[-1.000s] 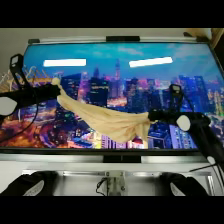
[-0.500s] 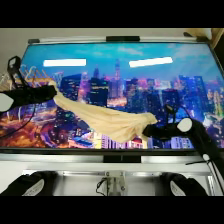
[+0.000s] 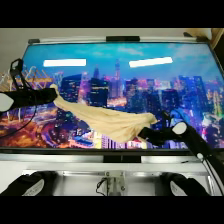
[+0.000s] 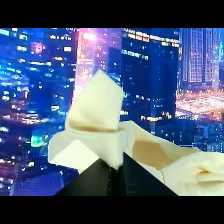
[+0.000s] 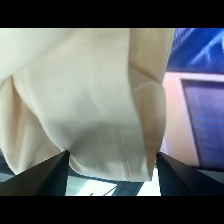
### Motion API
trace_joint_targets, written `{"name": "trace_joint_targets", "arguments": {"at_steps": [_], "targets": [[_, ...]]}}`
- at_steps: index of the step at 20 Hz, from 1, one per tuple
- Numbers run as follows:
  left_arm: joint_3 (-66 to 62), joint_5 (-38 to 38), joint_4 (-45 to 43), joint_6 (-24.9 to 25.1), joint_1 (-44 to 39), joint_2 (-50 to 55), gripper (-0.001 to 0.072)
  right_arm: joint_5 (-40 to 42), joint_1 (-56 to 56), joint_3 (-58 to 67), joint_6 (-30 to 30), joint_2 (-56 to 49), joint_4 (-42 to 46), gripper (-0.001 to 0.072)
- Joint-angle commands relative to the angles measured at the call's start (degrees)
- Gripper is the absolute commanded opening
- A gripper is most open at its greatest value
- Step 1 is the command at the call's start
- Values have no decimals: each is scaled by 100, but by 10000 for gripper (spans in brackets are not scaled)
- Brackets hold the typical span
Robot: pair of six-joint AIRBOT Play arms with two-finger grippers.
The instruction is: Fold the shirts.
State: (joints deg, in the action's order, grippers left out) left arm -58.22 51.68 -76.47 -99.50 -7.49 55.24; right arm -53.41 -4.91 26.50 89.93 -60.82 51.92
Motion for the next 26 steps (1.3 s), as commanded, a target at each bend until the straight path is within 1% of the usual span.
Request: {"name": "trace_joint_targets", "arguments": {"at_steps": [1,2,3,5,6,8,10,11,12,14,16,17,18,20,22,23,25,26], "targets": [[-7,26,2,-4,-4,2,36,96,-9,-17,-402,-564,-874,357],[-9,24,0,-2,-2,2,36,122,-7,-11,-404,-566,-970,94],[-9,15,-9,0,2,0,36,42,-7,57,-483,-479,-988,77],[-85,4,-22,76,68,-46,36,-442,35,402,-861,-81,-822,74],[-227,2,-24,229,109,-98,36,-824,57,730,-925,234,-494,74],[-868,2,-22,603,247,-308,36,-1537,142,1655,-1073,975,490,74],[-1829,2,-22,695,398,-579,36,-1897,284,2916,-1172,1703,1652,74],[-2470,2,-22,693,439,-739,36,-1840,361,3703,-1169,2057,2273,74],[-3106,2,-11,680,435,-896,36,-1613,424,4437,-1141,2345,2800,74],[-4415,-2,50,693,426,-1204,36,-831,481,5805,-798,2839,3652,74],[-5370,0,-118,688,426,-1495,36,-262,481,6585,-520,3156,4048,74],[-5608,0,-136,680,426,-1633,35,-227,481,6811,-350,3279,4162,74],[-5716,0,-195,573,426,-1773,36,-391,481,6922,-210,3362,4223,74],[-5700,168,-393,356,426,-1926,36,-1036,479,6931,-162,3381,4256,74],[-5661,715,-791,361,426,-1871,36,-1888,481,6931,-168,3200,4424,74],[-5558,870,-1016,365,426,-1812,36,-2347,481,6931,-166,3058,4544,74],[-5254,929,-1493,376,426,-1604,36,-3362,479,6839,-168,2677,4610,74],[-5053,953,-1670,385,426,-1449,36,-3805,479,6596,-166,2516,4577,74]]}}
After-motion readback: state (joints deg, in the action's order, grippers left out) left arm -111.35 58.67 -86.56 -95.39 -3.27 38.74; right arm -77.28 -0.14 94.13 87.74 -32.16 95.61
